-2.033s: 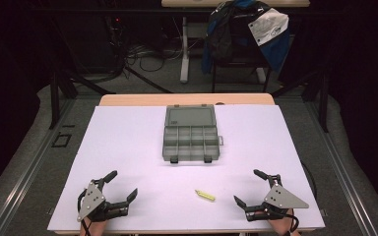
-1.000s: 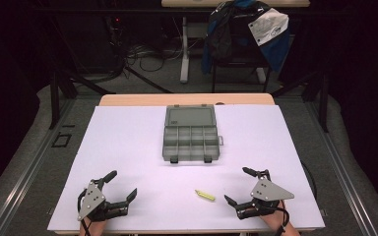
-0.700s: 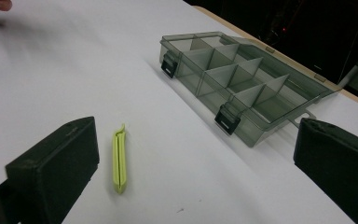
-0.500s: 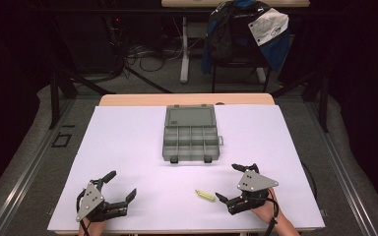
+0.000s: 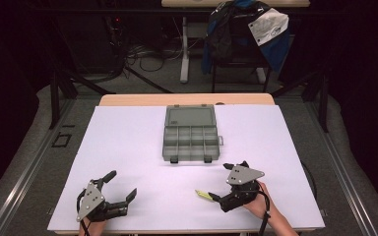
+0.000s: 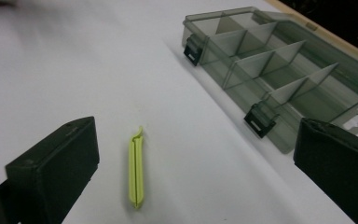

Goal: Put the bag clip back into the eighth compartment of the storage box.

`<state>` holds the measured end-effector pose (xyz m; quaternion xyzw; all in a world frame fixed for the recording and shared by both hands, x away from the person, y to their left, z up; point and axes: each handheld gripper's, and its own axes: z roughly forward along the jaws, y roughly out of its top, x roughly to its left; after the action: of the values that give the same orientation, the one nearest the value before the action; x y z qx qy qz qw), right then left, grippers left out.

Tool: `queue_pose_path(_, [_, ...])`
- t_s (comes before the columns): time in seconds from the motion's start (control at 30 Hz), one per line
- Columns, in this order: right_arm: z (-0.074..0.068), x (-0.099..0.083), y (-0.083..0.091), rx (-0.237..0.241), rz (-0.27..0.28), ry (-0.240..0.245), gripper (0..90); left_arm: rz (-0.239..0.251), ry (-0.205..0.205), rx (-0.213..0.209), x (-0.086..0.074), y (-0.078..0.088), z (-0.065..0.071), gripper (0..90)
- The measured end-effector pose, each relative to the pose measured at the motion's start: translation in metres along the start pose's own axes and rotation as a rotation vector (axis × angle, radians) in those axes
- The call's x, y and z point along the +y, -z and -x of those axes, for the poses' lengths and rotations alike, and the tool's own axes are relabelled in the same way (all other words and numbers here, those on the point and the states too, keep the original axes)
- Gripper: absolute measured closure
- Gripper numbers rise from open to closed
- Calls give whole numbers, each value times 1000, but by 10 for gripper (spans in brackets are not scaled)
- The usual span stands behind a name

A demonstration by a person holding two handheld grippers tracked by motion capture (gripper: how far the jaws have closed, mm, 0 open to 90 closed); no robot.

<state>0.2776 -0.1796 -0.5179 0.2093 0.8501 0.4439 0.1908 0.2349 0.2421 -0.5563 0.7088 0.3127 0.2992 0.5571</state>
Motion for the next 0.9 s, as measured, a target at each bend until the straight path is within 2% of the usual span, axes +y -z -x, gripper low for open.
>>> queue_pose_path(0.13, [-1,2,-5,17,-29,7,0,-2,1,1,0,0,-1,100])
queue_pose_path(0.17, [-1,4,-7,27,-51,6,0,1,2,2,0,0,0,100])
queue_pose_path(0.43, [-2,12,-12,56,-90,11,0,-5,0,0,0,0,0,100])
queue_pose_path(0.47, [-1,14,-16,69,-113,5,0,-11,-3,0,0,0,1,100])
queue_pose_path(0.57, [-2,15,-20,82,-132,-5,0,-8,-4,1,0,0,1,100])
queue_pose_path(0.6, [-3,17,-23,98,-162,-7,0,-5,-3,1,0,0,0,100])
queue_pose_path(0.67, [-3,18,-25,100,-172,-7,0,-6,-2,4,0,1,0,100])
queue_pose_path(0.77, [-4,21,-31,136,-220,-4,0,-5,-3,5,0,1,1,100])
queue_pose_path(0.87, [-4,23,-34,145,-242,5,0,-6,-6,3,0,0,1,100])
queue_pose_path(0.9, [-6,23,-37,154,-265,7,0,-6,-6,2,0,0,1,100])
